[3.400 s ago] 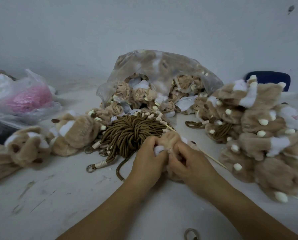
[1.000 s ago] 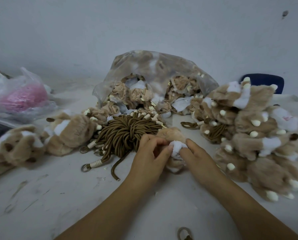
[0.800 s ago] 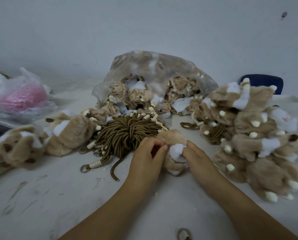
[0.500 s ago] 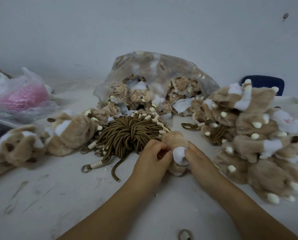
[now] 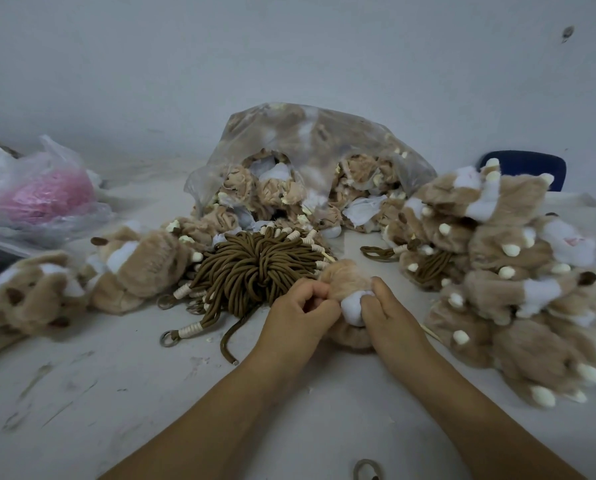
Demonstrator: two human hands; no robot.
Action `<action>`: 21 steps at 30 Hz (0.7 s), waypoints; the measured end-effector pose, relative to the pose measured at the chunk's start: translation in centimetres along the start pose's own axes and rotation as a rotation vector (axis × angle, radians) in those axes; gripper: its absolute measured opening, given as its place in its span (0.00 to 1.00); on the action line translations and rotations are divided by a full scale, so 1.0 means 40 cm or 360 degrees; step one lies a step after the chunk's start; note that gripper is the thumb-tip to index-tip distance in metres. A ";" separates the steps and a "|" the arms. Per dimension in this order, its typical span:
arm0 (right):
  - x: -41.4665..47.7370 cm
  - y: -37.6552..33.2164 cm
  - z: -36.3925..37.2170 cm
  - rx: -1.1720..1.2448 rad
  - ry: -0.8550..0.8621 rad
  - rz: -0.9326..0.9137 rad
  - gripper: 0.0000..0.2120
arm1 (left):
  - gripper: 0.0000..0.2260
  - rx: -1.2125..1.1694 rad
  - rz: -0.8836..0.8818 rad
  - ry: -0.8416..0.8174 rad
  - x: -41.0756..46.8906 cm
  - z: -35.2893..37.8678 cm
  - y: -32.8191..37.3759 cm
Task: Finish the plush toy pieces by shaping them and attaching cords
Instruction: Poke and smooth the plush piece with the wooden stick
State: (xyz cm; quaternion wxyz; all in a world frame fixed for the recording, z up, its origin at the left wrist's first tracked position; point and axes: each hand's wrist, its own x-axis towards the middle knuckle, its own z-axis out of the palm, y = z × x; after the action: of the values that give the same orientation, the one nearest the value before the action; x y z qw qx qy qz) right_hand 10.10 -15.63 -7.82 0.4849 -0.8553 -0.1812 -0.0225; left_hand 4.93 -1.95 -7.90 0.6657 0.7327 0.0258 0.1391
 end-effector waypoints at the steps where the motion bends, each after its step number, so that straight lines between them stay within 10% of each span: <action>1: 0.002 0.000 0.000 -0.0002 0.0002 -0.0017 0.11 | 0.05 -0.0051 -0.0051 -0.0051 0.000 -0.002 -0.001; 12: 0.000 0.005 0.003 0.0109 0.0113 -0.0088 0.10 | 0.14 -0.0771 -0.0279 -0.0239 -0.011 0.007 0.015; 18: 0.008 0.006 -0.005 0.0058 0.0152 -0.0059 0.10 | 0.02 -0.0457 -0.0153 -0.0270 -0.019 0.023 0.009; 21: 0.005 0.007 -0.012 0.0071 0.0103 -0.0077 0.07 | 0.16 -0.0380 -0.0109 -0.0300 -0.015 0.021 -0.001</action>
State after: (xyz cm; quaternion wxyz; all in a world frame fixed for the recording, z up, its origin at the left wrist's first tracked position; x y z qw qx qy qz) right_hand 10.44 -16.10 -7.75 0.5087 -0.8385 -0.1865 -0.0577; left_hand 4.56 -2.88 -8.08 0.7518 0.6569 -0.0285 0.0489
